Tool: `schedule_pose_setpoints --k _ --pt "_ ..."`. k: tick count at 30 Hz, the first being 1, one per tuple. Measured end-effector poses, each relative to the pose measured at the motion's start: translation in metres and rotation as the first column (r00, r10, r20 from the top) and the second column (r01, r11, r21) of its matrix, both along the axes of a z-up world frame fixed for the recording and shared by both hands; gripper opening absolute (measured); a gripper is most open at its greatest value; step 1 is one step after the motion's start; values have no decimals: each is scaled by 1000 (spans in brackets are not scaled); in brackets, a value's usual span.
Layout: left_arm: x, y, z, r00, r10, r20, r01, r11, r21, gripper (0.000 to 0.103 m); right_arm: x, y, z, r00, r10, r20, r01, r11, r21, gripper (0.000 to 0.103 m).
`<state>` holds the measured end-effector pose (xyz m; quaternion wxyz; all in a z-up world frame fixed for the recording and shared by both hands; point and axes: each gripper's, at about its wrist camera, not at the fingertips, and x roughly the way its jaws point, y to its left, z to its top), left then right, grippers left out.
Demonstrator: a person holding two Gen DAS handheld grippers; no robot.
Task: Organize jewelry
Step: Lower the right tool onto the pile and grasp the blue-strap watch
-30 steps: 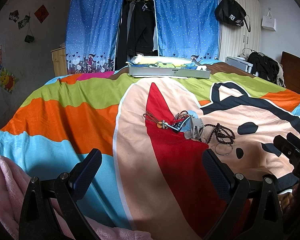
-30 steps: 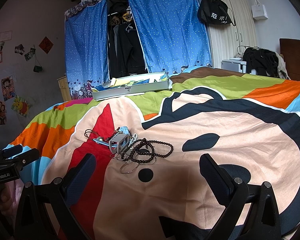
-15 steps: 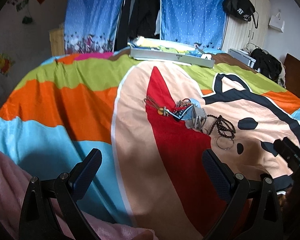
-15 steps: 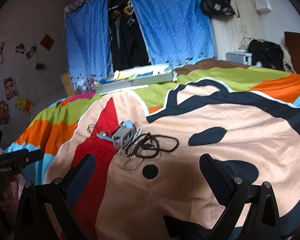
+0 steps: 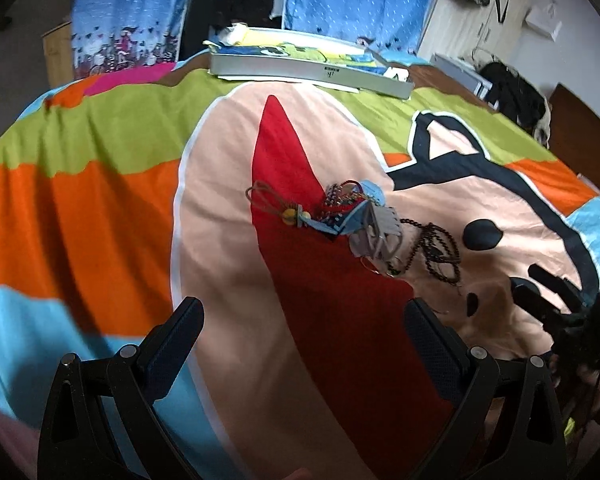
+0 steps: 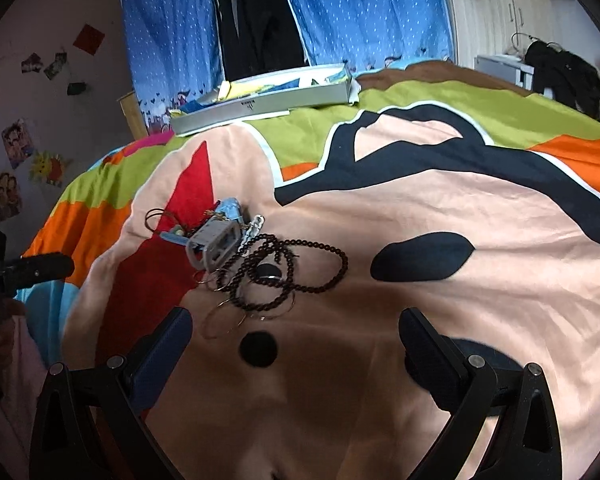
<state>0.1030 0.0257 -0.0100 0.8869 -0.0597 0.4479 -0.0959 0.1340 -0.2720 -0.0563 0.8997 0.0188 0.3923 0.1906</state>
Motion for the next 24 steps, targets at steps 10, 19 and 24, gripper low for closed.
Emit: schedule_pose_setpoints --k 10,19,24 --pt "60 33 -17 1000 24 12 -24 999 32 97 46 15 -8 996 32 -87 -19 989 149 103" --pt "89 59 -36 998 69 -14 -70 994 -86 69 60 69 -17 986 144 -86 -131 981 142 68" --pt "102 56 -47 999 18 -35 -23 990 -142 40 66 89 -31 983 145 -115 -132 985 112 45"
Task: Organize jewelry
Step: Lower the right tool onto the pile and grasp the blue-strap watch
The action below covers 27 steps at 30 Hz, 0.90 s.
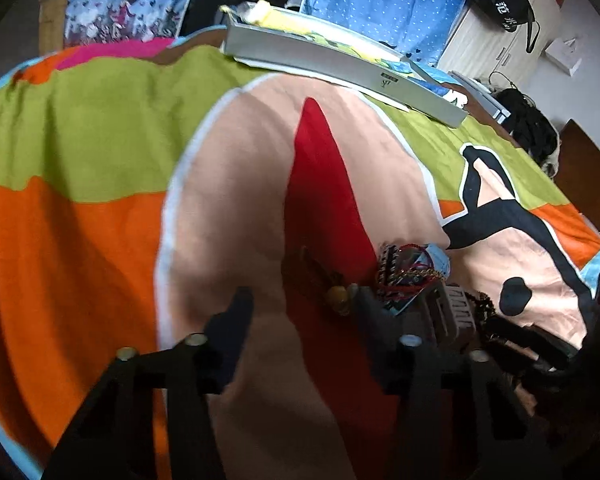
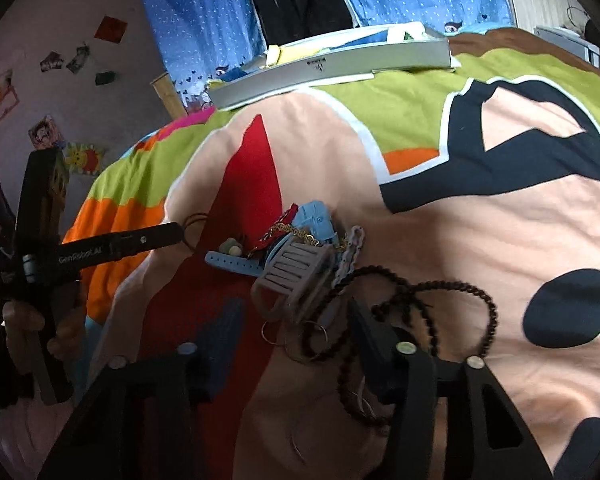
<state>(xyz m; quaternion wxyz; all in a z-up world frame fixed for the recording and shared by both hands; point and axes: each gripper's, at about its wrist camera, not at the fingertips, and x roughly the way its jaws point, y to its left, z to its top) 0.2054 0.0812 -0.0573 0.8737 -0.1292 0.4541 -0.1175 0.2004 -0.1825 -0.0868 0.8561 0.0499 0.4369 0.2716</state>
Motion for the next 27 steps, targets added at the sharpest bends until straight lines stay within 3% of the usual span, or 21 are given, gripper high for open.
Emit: schedule_pose_setpoints --k 2,8,13,17,27 --pt "8 1 -6 1000 -10 -26 9 999 -32 30 2 4 -6 1000 -18 -11 17 1000 -9 39" --pt "20 8 -19 996 -10 -86 3 997 -79 15 4 15 -14 999 -49 -21 48 998 -35 35" --pt "22 14 -18 997 21 -76 -27 996 -80 3 7 19 -20 993 -115 -23 113 992 -58 18" --pt "16 11 -11 999 6 -34 -8 997 -75 1 1 20 -18 990 -143 3 143 988 -60 6" --pt "-14 -3 15 1000 -7 2 7 994 -111 0 -32 8 6 985 -147 92 149 989 -14 5"
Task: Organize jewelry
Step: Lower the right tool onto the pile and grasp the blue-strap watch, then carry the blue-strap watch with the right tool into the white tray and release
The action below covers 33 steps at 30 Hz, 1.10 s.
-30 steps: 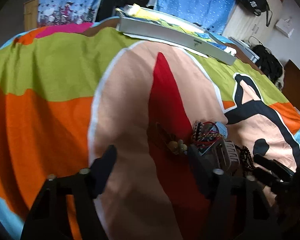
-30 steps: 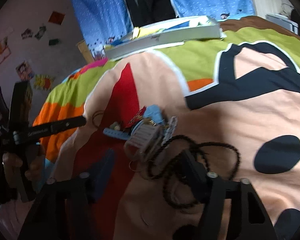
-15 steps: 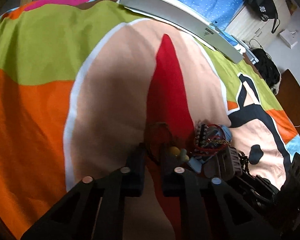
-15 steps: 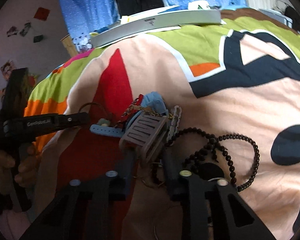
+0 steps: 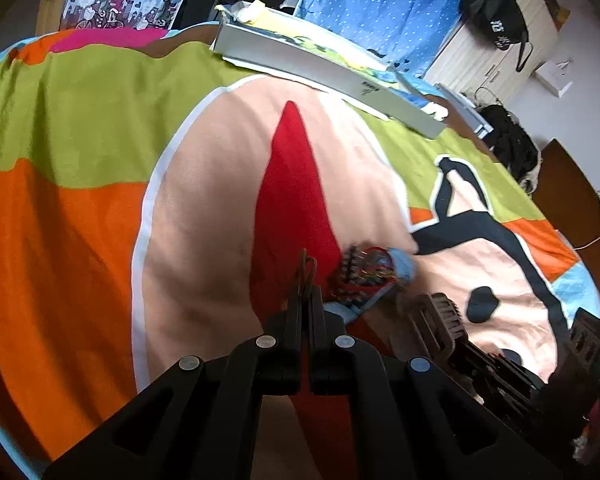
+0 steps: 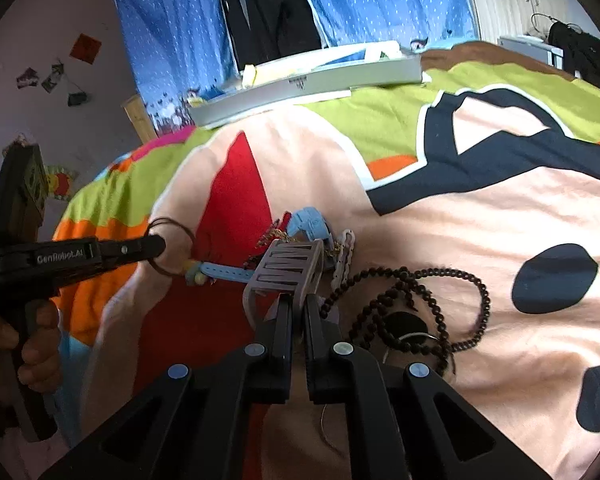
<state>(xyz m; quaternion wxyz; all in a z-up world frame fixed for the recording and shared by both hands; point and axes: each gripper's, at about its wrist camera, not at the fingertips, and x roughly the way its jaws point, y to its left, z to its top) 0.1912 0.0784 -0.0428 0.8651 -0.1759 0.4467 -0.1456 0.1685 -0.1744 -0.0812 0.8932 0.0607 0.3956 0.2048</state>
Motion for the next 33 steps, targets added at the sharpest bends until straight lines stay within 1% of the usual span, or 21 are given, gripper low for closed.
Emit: schedule_pose_setpoints --k 3,8,12,17,23,28,33 --pt "-15 -3 9 1000 -15 9 16 1000 -16 0 -9 -6 10 999 -1 34 -1 999 43 5" --pt "-35 -13 24 997 -45 59 44 999 16 0 -20 -16 23 998 2 70 -11 992 124 5" --pt "-45 -23 30 993 -72 90 70 997 19 0 -26 -22 33 994 4 106 -22 985 169 5" --pt "-49 -33 32 987 -99 123 96 995 31 0 -29 -24 39 992 10 127 -33 983 183 5" --pt "-49 -36 32 984 -108 145 102 994 50 0 -30 -25 40 991 7 137 -33 982 185 5" --pt "-44 -33 35 987 -93 131 87 995 49 0 -24 -25 43 989 3 146 -30 982 187 5" --pt "-29 -28 52 989 -75 131 69 996 48 0 -5 -25 53 988 15 155 -47 978 204 5"
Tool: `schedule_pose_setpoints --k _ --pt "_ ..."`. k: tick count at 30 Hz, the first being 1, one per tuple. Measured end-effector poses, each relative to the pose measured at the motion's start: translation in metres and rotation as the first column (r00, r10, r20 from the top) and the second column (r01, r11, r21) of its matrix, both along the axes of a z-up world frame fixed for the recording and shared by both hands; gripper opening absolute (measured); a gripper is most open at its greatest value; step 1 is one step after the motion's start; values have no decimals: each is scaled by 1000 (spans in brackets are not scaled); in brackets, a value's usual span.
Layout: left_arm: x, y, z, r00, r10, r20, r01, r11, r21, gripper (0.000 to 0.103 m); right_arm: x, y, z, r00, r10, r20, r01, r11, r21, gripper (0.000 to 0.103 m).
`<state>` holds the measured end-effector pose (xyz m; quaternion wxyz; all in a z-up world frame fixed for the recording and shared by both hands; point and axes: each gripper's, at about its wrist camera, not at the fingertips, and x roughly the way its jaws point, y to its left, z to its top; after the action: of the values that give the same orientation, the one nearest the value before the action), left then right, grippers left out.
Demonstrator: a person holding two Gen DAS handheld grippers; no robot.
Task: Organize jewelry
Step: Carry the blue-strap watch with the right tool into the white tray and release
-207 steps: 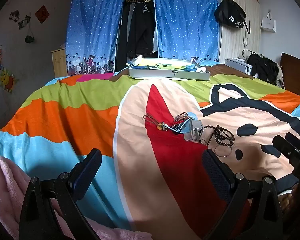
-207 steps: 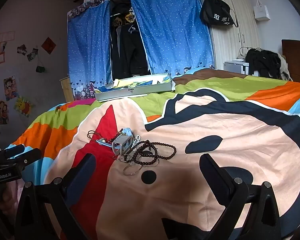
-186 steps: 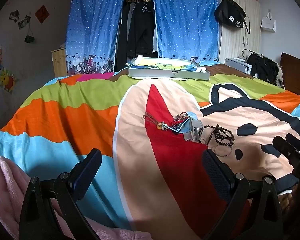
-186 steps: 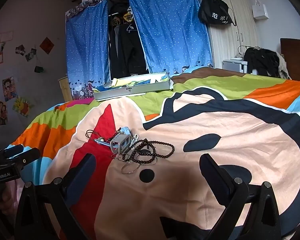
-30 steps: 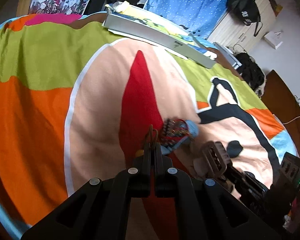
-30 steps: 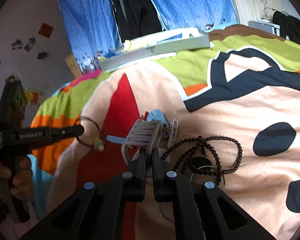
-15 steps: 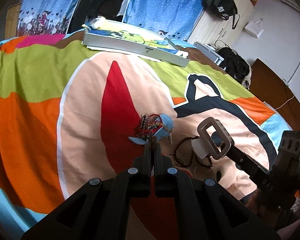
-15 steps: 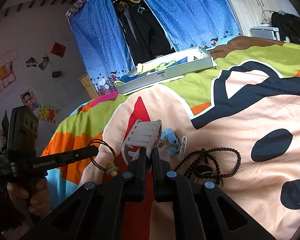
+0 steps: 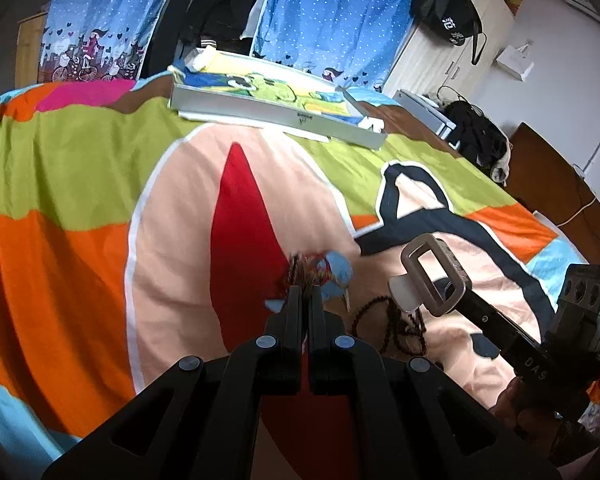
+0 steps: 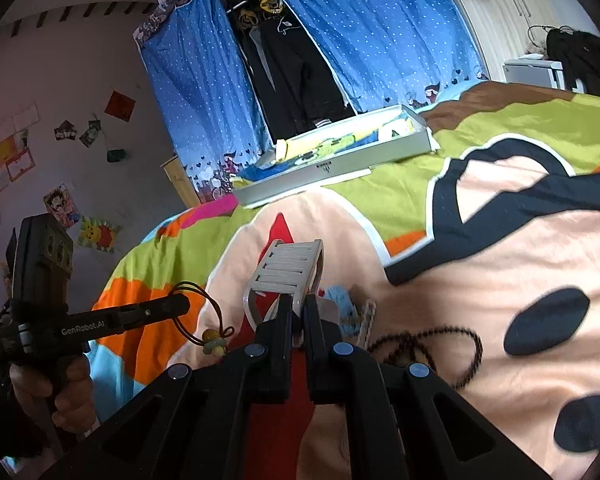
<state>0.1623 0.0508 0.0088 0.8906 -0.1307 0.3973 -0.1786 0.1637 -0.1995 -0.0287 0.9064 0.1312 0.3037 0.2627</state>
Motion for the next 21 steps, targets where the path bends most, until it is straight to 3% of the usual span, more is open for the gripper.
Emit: schedule_pose_setpoints --k 7,15,21 --pt "52 -3 36 999 8 47 -9 1000 29 0 55 -5 29 998 55 32 -56 998 3 5" --pt "144 -7 73 990 57 126 -62 997 36 0 148 -8 62 992 71 104 -70 997 -17 5" --pt "211 -1 83 978 107 179 -113 993 24 0 212 7 65 989 78 127 -73 996 -47 5"
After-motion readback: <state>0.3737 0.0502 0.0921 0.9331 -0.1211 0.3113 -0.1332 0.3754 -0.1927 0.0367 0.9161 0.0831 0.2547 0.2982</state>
